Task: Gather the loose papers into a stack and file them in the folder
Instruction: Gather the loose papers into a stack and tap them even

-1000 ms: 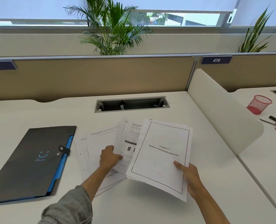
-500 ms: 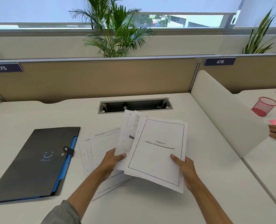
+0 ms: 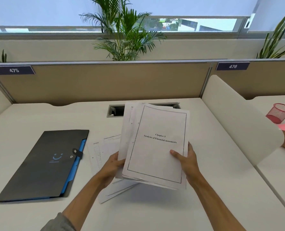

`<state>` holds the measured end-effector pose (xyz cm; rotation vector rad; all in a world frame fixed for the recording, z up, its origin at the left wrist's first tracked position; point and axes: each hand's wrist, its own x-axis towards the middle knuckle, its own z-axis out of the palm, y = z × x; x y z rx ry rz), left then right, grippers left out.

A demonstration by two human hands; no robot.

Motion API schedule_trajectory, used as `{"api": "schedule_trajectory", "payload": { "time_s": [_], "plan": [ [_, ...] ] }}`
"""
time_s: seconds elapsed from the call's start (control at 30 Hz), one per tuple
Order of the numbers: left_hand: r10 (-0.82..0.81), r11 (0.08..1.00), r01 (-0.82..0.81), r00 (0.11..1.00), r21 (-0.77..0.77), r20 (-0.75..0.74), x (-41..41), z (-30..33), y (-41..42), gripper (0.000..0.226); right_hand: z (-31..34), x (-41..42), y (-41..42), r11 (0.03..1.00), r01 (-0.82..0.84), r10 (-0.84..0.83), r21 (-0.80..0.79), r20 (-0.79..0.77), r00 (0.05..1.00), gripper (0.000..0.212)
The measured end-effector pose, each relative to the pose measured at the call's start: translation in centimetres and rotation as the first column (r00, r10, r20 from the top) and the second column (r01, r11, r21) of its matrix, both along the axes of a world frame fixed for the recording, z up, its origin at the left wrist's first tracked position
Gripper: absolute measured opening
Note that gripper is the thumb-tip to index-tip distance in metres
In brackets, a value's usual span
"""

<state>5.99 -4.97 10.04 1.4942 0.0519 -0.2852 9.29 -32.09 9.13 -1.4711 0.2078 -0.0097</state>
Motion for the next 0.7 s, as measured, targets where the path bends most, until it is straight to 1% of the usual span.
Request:
{"api": "schedule_trajectory", "payload": {
  "time_s": [0.07, 0.13, 0.17, 0.23, 0.27, 0.37, 0.4, 0.43, 0.47, 0.57, 0.6, 0.7],
  "plan": [
    [0.026, 1.0, -0.026, 1.0, -0.006, -0.007, 0.2, 0.5, 0.5, 0.079, 0.5, -0.1, 0.2, 0.999, -0.041, 0.041, 0.026, -0.003, 0.999, 0.033],
    [0.063, 0.998, -0.064, 0.997, -0.016, -0.035, 0.6, 1.3, 0.8, 0.058, 1.0, -0.2, 0.6, 0.997, -0.063, 0.063, 0.048, -0.005, 0.998, 0.02],
    [0.08, 0.996, -0.082, 0.995, -0.026, -0.058, 0.9, 1.6, 1.0, 0.049, 1.3, -0.3, 0.7, 0.996, -0.069, 0.069, 0.05, -0.002, 0.998, 0.017],
    [0.093, 0.995, -0.095, 0.994, -0.031, -0.065, 1.3, 2.5, 1.2, 0.045, 1.8, -0.6, 1.2, 0.995, -0.084, 0.083, 0.05, 0.012, 0.996, 0.015],
    [0.089, 0.996, -0.09, 0.995, -0.027, -0.046, 1.4, 2.9, 1.2, 0.049, 2.0, -0.7, 1.5, 0.995, -0.091, 0.09, 0.05, 0.023, 0.996, 0.015],
    [0.111, 0.993, -0.111, 0.994, 0.036, 0.014, 1.4, 3.5, 1.3, 0.085, 2.6, -1.2, 2.3, 0.995, -0.098, 0.096, 0.028, 0.068, 0.993, 0.015],
    [0.118, 0.992, -0.12, 0.992, 0.05, 0.035, 1.4, 3.4, 1.3, 0.089, 2.7, -1.4, 2.6, 0.995, -0.095, 0.093, 0.014, 0.086, 0.992, 0.016],
    [0.126, 0.99, -0.129, 0.991, 0.053, 0.053, 1.2, 3.3, 1.2, 0.088, 2.9, -1.5, 2.8, 0.996, -0.089, 0.088, 0.005, 0.104, 0.991, 0.016],
    [0.139, 0.989, -0.143, 0.988, 0.048, 0.068, 1.1, 3.0, 1.0, 0.08, 3.0, -1.6, 3.0, 0.997, -0.08, 0.079, -0.003, 0.119, 0.99, 0.017],
    [0.222, 0.972, -0.229, 0.968, 0.055, 0.114, 0.2, 2.6, 0.1, 0.032, 3.5, -1.9, 3.5, 0.998, -0.059, 0.062, -0.022, 0.146, 0.987, 0.015],
    [0.241, 0.967, -0.249, 0.962, 0.056, 0.13, 0.0, 2.3, -0.2, 0.025, 3.7, -2.0, 3.6, 0.998, -0.054, 0.057, -0.022, 0.153, 0.987, 0.014],
    [0.271, 0.958, -0.282, 0.95, 0.047, 0.157, -0.7, 2.3, -0.9, 0.024, 3.9, -2.1, 4.0, 0.999, -0.034, 0.035, -0.01, 0.159, 0.987, 0.013]
  ]
}}
